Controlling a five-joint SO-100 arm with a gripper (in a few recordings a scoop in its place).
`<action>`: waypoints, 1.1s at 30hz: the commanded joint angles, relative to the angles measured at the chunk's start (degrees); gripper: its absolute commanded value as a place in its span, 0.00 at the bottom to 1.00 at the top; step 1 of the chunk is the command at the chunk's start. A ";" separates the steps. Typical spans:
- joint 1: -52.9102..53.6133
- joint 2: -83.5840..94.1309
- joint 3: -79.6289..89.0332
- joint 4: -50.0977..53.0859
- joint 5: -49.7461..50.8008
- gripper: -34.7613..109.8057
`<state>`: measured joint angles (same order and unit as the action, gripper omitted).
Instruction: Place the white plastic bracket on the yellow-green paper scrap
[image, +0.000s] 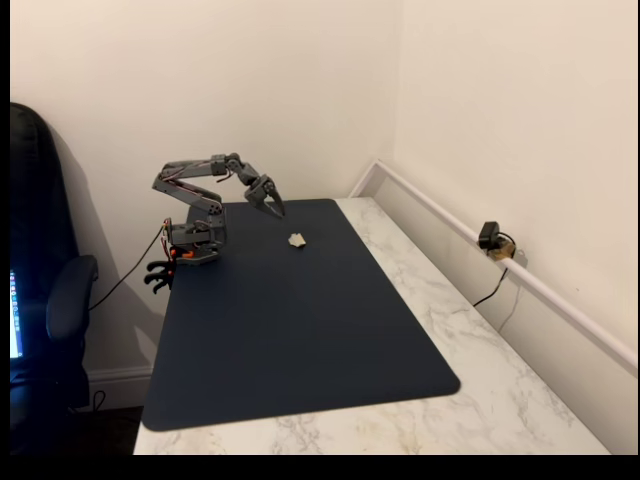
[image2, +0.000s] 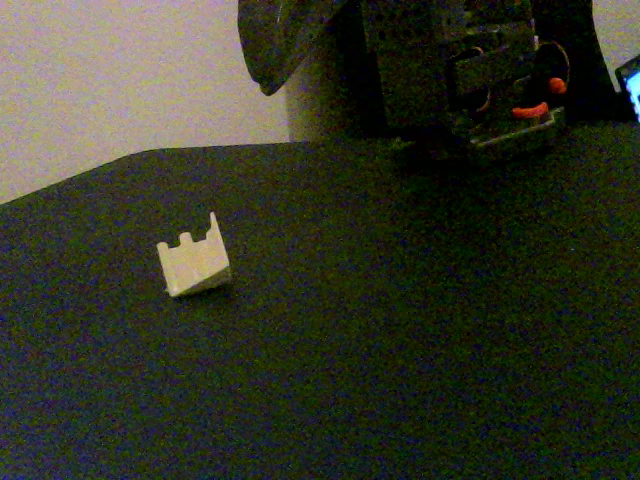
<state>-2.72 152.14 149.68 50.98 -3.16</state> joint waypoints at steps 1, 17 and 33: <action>0.62 3.87 2.37 0.53 -0.97 0.24; 2.72 35.77 21.45 4.04 -0.35 0.24; 1.76 37.18 24.87 6.86 -0.09 0.24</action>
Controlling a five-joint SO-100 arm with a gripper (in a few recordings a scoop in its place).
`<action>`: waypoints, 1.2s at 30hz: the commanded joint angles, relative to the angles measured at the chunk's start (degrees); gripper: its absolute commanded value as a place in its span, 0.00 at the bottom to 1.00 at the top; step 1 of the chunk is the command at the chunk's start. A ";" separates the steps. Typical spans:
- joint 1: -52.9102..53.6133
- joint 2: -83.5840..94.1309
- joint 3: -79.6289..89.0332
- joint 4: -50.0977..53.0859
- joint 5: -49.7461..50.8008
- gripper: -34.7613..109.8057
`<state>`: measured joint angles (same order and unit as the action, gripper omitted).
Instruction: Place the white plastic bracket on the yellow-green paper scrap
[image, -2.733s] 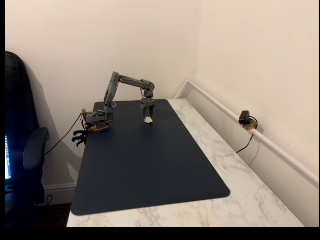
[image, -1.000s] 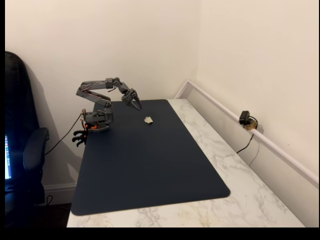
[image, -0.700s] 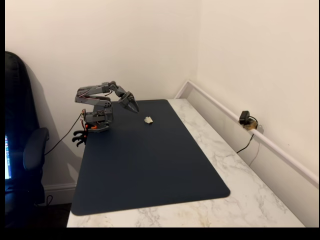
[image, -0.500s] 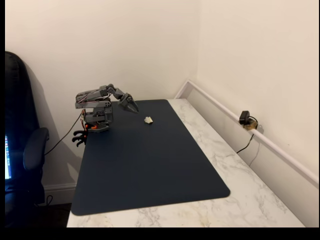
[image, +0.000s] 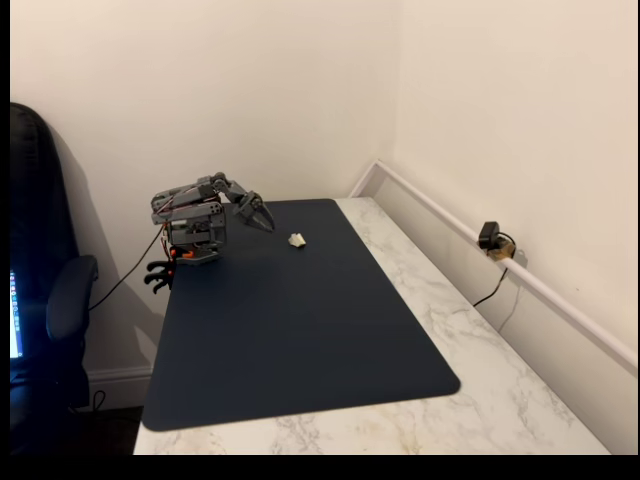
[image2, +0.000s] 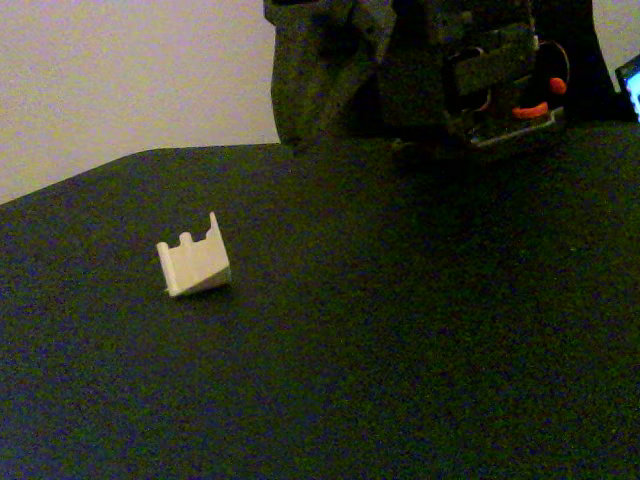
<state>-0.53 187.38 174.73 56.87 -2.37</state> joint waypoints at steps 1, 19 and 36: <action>0.09 1.93 -0.18 1.14 -0.53 0.24; 1.23 1.93 -0.26 1.23 0.79 0.24; 1.23 1.93 -0.26 1.23 0.79 0.24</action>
